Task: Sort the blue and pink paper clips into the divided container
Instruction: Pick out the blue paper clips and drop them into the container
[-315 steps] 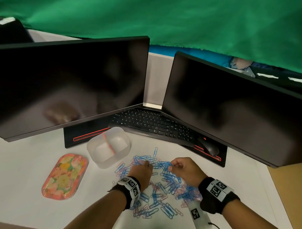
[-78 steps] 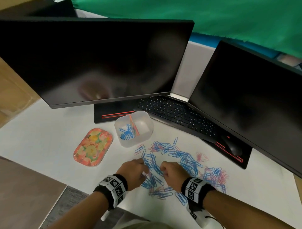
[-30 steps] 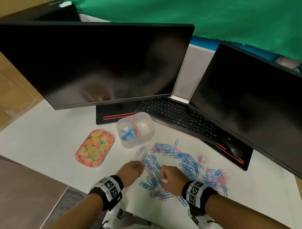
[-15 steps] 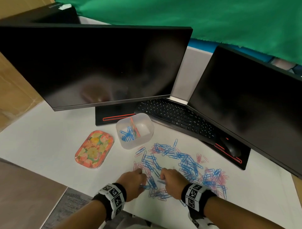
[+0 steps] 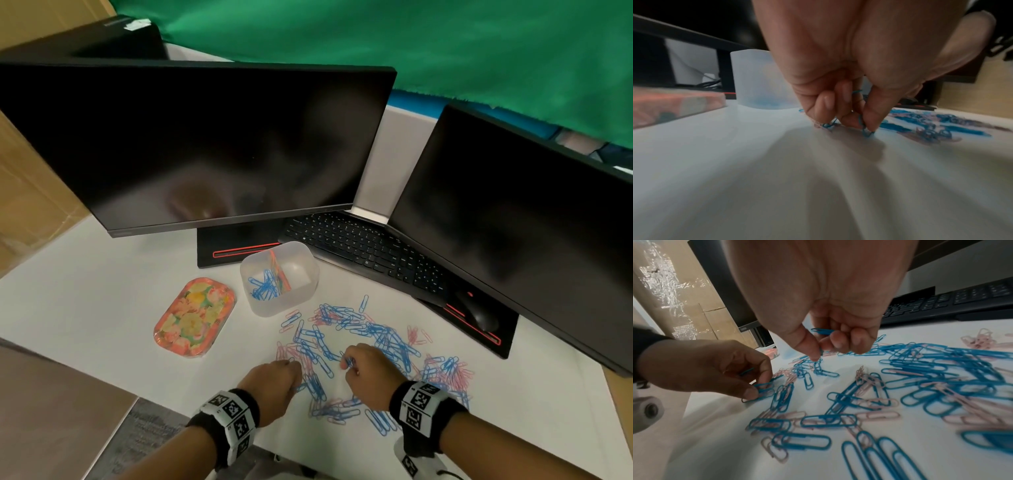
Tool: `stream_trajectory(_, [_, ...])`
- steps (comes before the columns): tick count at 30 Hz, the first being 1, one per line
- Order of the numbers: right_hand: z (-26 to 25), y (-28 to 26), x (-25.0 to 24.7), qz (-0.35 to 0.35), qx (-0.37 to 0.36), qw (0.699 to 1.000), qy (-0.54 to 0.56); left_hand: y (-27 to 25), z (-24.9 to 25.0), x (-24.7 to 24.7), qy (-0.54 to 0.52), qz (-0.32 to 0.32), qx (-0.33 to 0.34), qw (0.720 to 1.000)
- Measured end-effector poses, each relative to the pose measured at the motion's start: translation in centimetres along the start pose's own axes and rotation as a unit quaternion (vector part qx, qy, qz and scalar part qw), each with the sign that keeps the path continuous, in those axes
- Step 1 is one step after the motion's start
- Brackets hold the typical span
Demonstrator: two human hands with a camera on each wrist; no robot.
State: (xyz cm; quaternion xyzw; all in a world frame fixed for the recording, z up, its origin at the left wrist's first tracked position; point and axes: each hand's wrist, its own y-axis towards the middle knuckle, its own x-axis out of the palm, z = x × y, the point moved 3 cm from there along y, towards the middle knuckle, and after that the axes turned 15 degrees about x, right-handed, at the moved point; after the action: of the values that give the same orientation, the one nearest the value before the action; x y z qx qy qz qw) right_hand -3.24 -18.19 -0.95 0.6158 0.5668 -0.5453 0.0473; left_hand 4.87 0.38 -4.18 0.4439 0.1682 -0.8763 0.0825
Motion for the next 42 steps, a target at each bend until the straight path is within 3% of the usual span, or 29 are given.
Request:
stream_trajectory(5, [-0.1, 0.7, -0.1, -0.009, 0.023, 0.995, 0.098, 0.2, -0.3, -1.5, -0.117, 0.094, -0.036, 0.988])
stream_trajectory(8, [-1.0, 1.1, -0.9, -0.044, 0.048, 0.985, 0.157, 0.6, -0.3, -3.5, -0.233, 0.136, -0.077, 0.960])
stream_trajectory(10, [-2.0, 1.6, -1.5, -0.081, 0.047, 0.972, 0.215, 1.0, -0.5, -5.3, -0.352, 0.182, -0.116, 0.911])
stream_trajectory(14, [-4.4, 2.2, -2.7, -0.130, 0.053, 0.945, 0.296, 1.9, -0.9, -9.6, -0.558, 0.318, -0.197, 0.741])
stream_trajectory(16, [-5.8, 2.5, -3.5, -0.132, 0.038, 0.946, 0.294, 2.4, -0.9, -11.8, -0.594, 0.360, -0.212, 0.687])
stream_trajectory(19, [-7.4, 3.1, -4.3, -0.132, 0.026, 0.943, 0.305, 3.7, -0.7, -14.4, -0.620, 0.365, -0.198, 0.666])
stream_trajectory(23, [-9.0, 3.8, -5.3, -0.131, 0.018, 0.945, 0.300, 4.5, -2.4, -15.3, -0.604, 0.393, -0.270, 0.638])
stream_trajectory(26, [-10.0, 4.4, -5.9, -0.138, 0.029, 0.945, 0.295, 4.6, -3.7, -15.0, -0.581, 0.404, -0.301, 0.639])
stream_trajectory(33, [-14.2, 7.3, -7.2, -0.136, 0.022, 0.959, 0.249, 2.8, -3.6, -15.3, -0.551, 0.456, -0.257, 0.650])
stream_trajectory(38, [-17.7, 9.9, -6.3, -0.125, 0.000, 0.977, 0.173, 0.1, -3.3, -14.2, -0.512, 0.430, -0.241, 0.704])
stream_trajectory(42, [-19.5, 10.9, -5.8, -0.082, -0.019, 0.996, 0.029, -1.4, -3.8, -12.0, -0.455, 0.394, -0.247, 0.759])
